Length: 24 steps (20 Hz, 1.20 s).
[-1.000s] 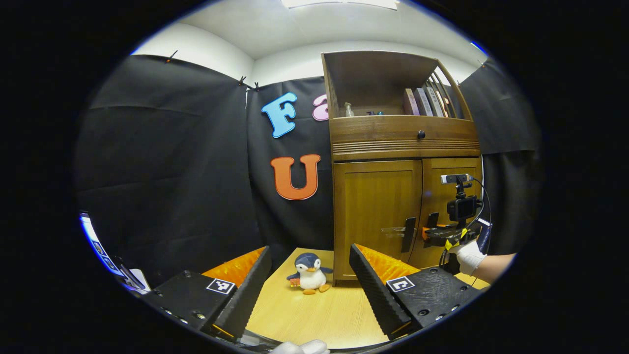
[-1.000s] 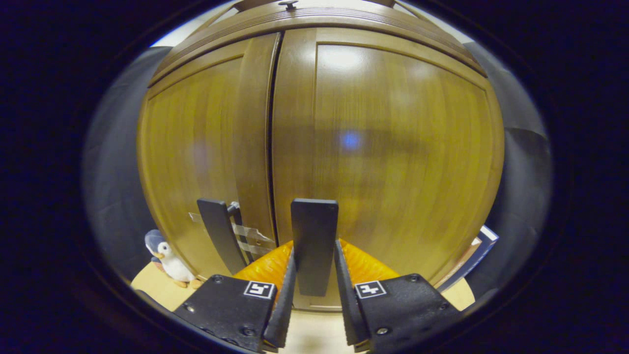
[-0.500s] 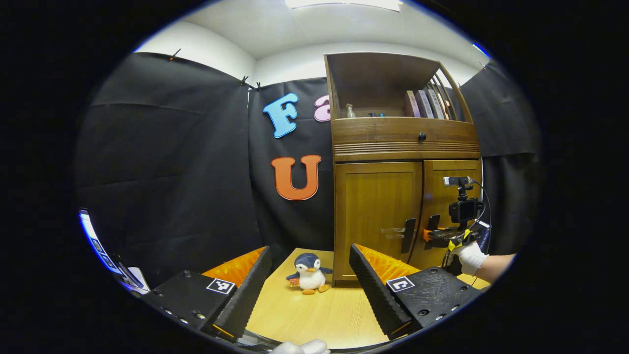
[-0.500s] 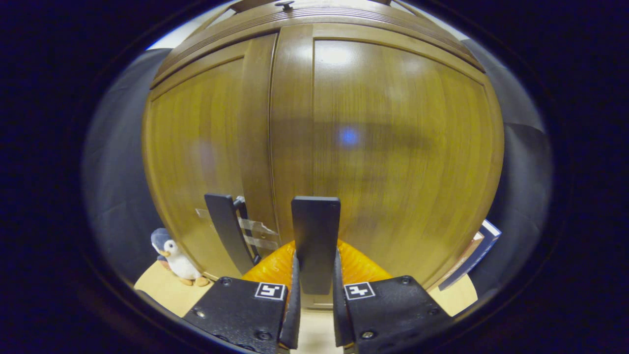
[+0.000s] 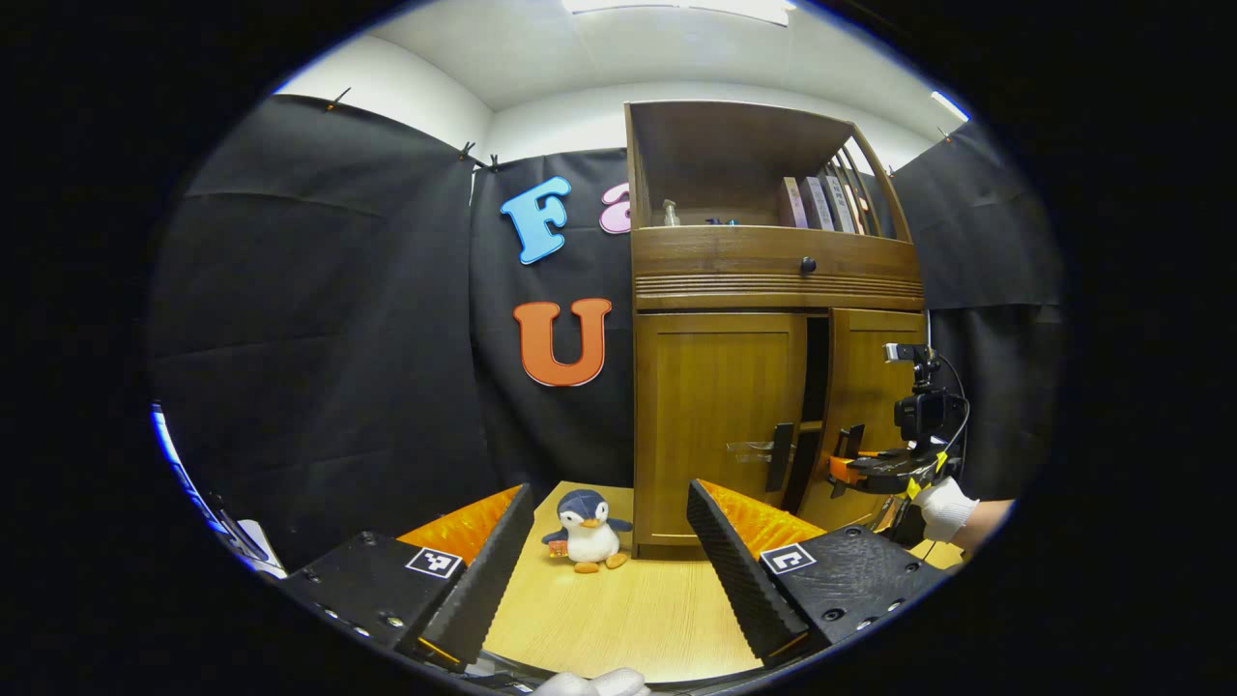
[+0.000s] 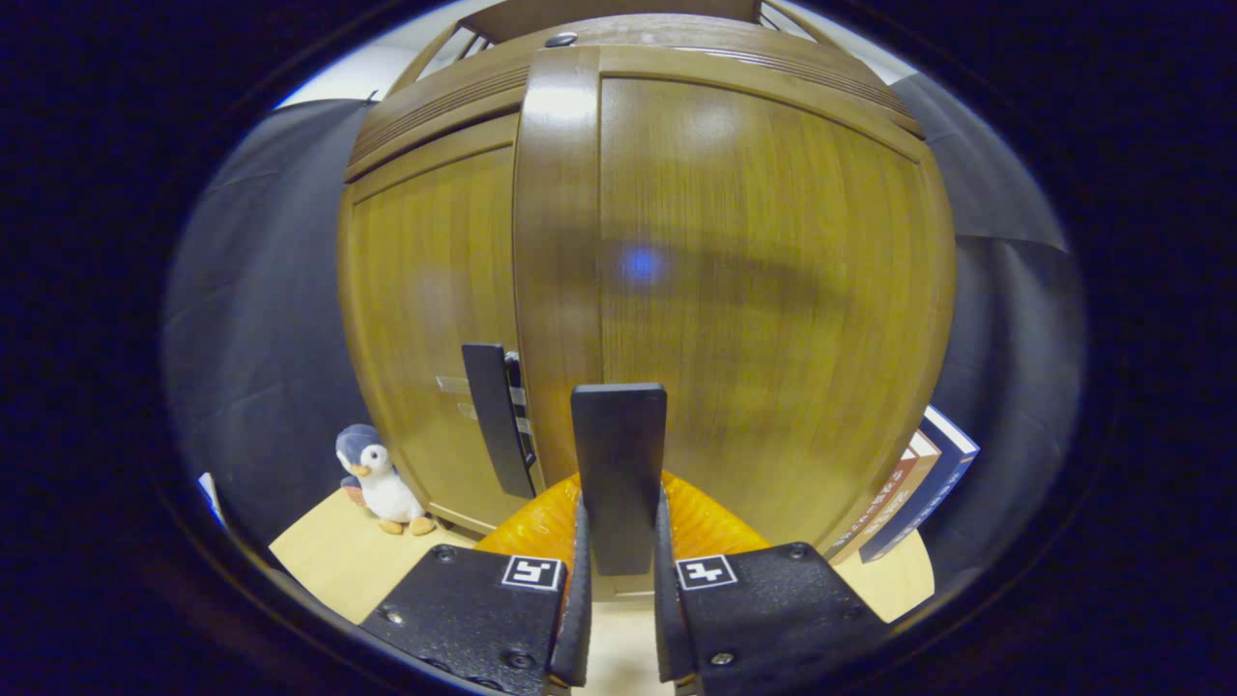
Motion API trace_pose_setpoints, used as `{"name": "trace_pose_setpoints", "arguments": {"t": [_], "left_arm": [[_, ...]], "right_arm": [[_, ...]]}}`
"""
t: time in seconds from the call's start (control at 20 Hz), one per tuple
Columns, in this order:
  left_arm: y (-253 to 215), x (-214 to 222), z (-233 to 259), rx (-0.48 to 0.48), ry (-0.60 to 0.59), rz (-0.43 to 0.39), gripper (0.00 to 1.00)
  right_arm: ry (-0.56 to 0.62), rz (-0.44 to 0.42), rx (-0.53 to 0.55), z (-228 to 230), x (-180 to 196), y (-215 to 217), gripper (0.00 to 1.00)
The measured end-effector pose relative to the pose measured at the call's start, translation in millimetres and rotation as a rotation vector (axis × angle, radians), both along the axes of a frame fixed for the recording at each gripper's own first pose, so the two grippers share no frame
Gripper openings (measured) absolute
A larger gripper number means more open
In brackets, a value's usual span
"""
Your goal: Open the right door of the double-door shoe cabinet with the right hand, and open the left door with the left hand.
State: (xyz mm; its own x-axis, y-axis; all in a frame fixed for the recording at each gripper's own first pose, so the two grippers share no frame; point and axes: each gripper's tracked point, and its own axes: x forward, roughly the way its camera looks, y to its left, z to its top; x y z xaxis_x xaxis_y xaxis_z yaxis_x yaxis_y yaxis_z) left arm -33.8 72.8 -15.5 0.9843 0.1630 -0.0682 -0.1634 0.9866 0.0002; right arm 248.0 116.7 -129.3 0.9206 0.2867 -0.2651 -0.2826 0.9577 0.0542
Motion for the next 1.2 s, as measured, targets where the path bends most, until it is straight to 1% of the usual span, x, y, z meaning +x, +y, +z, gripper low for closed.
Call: {"name": "trace_pose_setpoints", "arguments": {"t": [0.1,0.15,0.2,0.5,0.8,0.95,1.2], "left_arm": [[-4.8,1.1,-1.4,0.0,0.001,-0.012,0.96],[-6.4,0.7,-2.6,0.0,0.003,-0.016,1.0],[-8.3,0.7,-3.1,-0.002,0.003,-0.022,0.96],[-16.9,2.5,-7.6,0.003,0.01,-0.054,0.96],[-30.1,10.4,-14.5,-0.02,0.028,-0.085,0.96],[-39.2,14.3,-12.1,-0.019,0.021,-0.105,0.96],[-57.9,23.2,-12.6,-0.016,0.019,-0.145,0.96]], "right_arm": [[-0.001,0.015,0.003,-1.1,-8.0,-3.8,0.3],[0.0,0.019,0.002,-1.2,-12.0,-6.1,0.3],[-0.002,0.02,0.002,-1.5,-15.4,-8.2,0.3],[-0.012,0.007,0.014,-4.0,-39.9,-26.5,0.3],[-0.006,0.014,0.003,-5.9,-65.2,-49.1,0.3],[0.002,-0.011,0.034,-6.9,-78.9,-62.9,0.3],[0.003,-0.048,0.035,-9.3,-97.9,-93.7,0.29]]}}
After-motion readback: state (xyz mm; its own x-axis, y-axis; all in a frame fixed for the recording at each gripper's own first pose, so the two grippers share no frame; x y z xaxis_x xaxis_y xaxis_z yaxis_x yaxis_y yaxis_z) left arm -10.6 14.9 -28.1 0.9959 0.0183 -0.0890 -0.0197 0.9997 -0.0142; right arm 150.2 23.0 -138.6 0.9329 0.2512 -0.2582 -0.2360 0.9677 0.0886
